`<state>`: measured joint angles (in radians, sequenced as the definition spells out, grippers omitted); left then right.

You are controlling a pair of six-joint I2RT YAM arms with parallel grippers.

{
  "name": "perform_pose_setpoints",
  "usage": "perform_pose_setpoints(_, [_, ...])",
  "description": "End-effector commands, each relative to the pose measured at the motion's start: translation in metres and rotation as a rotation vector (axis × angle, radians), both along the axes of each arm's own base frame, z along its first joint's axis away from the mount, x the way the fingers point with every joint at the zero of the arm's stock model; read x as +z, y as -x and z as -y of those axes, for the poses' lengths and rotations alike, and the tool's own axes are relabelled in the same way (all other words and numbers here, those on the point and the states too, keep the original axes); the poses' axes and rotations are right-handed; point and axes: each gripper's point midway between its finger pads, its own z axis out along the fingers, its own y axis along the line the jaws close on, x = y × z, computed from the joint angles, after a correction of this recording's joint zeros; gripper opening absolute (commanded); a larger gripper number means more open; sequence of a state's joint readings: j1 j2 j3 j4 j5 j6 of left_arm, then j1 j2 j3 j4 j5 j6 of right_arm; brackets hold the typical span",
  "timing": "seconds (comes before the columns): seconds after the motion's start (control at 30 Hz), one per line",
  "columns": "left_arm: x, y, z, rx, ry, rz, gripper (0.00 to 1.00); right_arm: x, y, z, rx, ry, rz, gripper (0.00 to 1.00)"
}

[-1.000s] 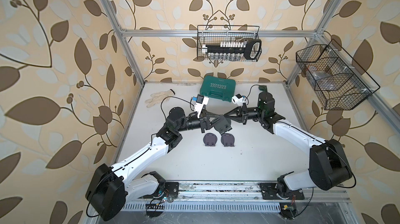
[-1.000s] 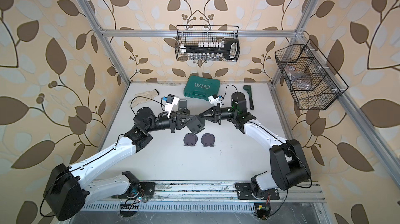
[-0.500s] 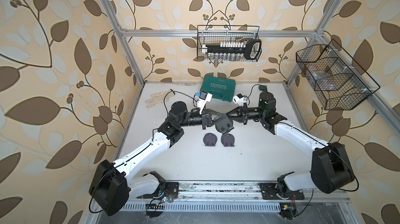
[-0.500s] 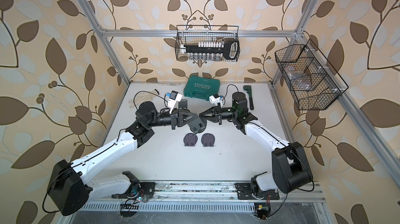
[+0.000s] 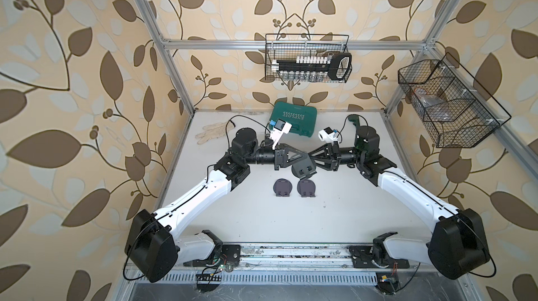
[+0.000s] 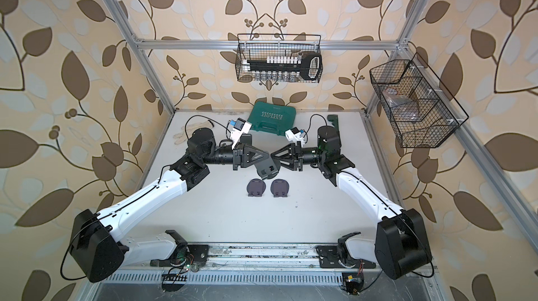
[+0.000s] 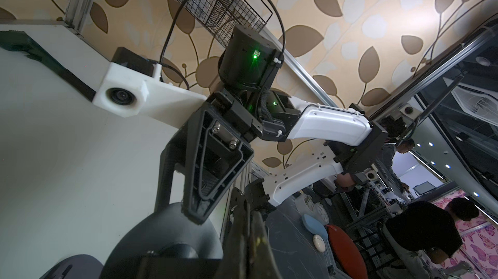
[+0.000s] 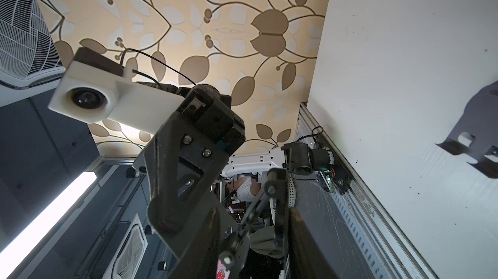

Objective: Open the phone stand

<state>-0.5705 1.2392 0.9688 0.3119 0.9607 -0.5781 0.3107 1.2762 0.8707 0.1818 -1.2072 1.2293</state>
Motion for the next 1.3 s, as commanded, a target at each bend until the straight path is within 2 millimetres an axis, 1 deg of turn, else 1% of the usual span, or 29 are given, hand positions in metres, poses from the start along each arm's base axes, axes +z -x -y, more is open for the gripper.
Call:
perform_pose_setpoints(0.0, [0.025, 0.005, 0.0, -0.009, 0.031, 0.091, 0.0, -0.015, 0.007, 0.006, -0.009, 0.035, -0.014, 0.37])
perform_pose_setpoints(0.3, [0.024, 0.005, 0.001, -0.015, 0.028, 0.089, 0.0, -0.04, 0.016, 0.014, -0.008, 0.105, -0.017, 0.35])
perform_pose_setpoints(0.4, [0.024, 0.007, 0.002, -0.032, 0.028, 0.083, 0.0, -0.042, 0.013, 0.013, -0.01, 0.107, -0.014, 0.33])
perform_pose_setpoints(0.5, [0.023, 0.009, 0.005, -0.054, 0.024, 0.077, 0.0, -0.043, 0.006, 0.011, -0.01, 0.118, -0.007, 0.3])
perform_pose_setpoints(0.6, [0.019, 0.015, 0.01, -0.098, 0.007, 0.065, 0.0, -0.045, -0.002, 0.008, -0.012, 0.126, -0.006, 0.29])
perform_pose_setpoints(0.7, [0.014, 0.018, 0.016, -0.124, -0.017, 0.056, 0.0, -0.041, -0.006, 0.003, 0.005, 0.125, 0.008, 0.28])
perform_pose_setpoints(0.8, [0.013, 0.021, 0.018, -0.145, -0.019, 0.056, 0.0, -0.039, -0.007, -0.006, 0.026, 0.128, 0.021, 0.27])
perform_pose_setpoints(0.83, [0.013, 0.022, 0.019, -0.159, -0.022, 0.052, 0.0, -0.039, -0.008, -0.008, 0.029, 0.13, 0.021, 0.26])
perform_pose_setpoints(0.87, [0.013, 0.023, 0.02, -0.167, -0.026, 0.05, 0.0, -0.039, -0.009, -0.01, 0.035, 0.129, 0.024, 0.21])
perform_pose_setpoints(0.9, [0.012, 0.023, 0.021, -0.171, -0.029, 0.048, 0.0, -0.039, -0.009, -0.012, 0.04, 0.128, 0.026, 0.16])
perform_pose_setpoints(0.97, [0.012, 0.022, 0.022, -0.174, -0.031, 0.049, 0.0, -0.038, -0.009, -0.015, 0.047, 0.128, 0.027, 0.02])
perform_pose_setpoints(1.0, [0.012, 0.022, 0.023, -0.176, -0.033, 0.048, 0.0, -0.037, -0.009, -0.016, 0.049, 0.127, 0.029, 0.0])
perform_pose_setpoints(1.27, [0.011, 0.018, 0.025, -0.162, -0.047, 0.039, 0.0, -0.039, -0.005, -0.014, 0.035, 0.129, 0.02, 0.0])
